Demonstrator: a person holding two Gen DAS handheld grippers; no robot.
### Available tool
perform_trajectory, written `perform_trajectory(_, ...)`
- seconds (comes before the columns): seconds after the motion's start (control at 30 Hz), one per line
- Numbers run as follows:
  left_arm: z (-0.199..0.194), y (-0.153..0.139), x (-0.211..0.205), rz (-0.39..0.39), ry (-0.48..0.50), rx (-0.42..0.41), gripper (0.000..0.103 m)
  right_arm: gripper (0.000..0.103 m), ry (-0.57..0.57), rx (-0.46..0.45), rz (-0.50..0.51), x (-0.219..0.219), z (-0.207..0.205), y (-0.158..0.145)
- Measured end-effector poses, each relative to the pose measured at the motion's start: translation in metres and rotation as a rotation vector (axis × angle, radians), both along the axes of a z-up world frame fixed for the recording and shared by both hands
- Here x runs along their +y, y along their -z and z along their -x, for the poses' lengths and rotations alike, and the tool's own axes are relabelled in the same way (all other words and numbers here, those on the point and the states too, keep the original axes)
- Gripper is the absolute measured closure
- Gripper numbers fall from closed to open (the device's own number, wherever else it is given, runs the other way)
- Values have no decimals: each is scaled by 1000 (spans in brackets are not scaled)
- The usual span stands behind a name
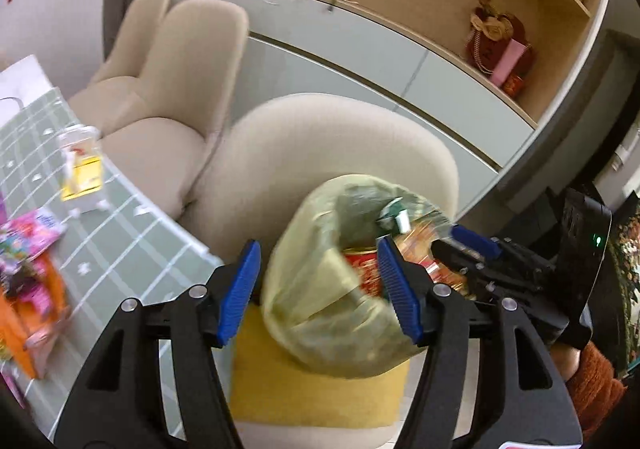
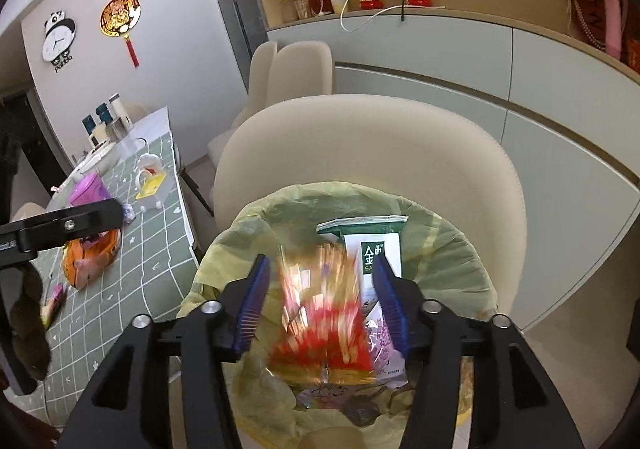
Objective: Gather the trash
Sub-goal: 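Carry the pink wrapper and red snack bag to the bin and release, then reach the left gripper to the yellow-pink chip bag and grasp it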
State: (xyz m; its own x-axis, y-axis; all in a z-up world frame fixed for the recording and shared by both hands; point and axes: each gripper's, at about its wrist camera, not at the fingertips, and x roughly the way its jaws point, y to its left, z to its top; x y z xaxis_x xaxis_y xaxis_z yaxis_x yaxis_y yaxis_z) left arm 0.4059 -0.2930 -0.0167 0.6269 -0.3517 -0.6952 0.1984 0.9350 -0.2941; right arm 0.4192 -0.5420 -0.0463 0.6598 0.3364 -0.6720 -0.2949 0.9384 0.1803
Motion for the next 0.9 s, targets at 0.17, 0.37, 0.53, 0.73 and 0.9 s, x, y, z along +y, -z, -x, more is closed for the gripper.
perform_trajectory(0.17, 27, -2, 36, -42, -38, -12, 45, 44, 46, -23, 3, 4, 16, -9)
perform_trajectory(0.37, 68, -4, 87, -100, -80, -36, 45, 43, 65, -58, 22, 23, 48, -28)
perform_trajectory(0.53, 109, -2, 144, -169, -138, -71, 45, 43, 57, -60, 16, 56, 81, -41)
perform_trajectory(0.73, 159, 16, 235, -187, -244, -35, 45, 43, 32, -44, 12, 111, 117, -42)
perform_trajectory(0.9, 196, 35, 300, -194, -284, -1, 45, 43, 21, -45, 10, 156, 142, -41)
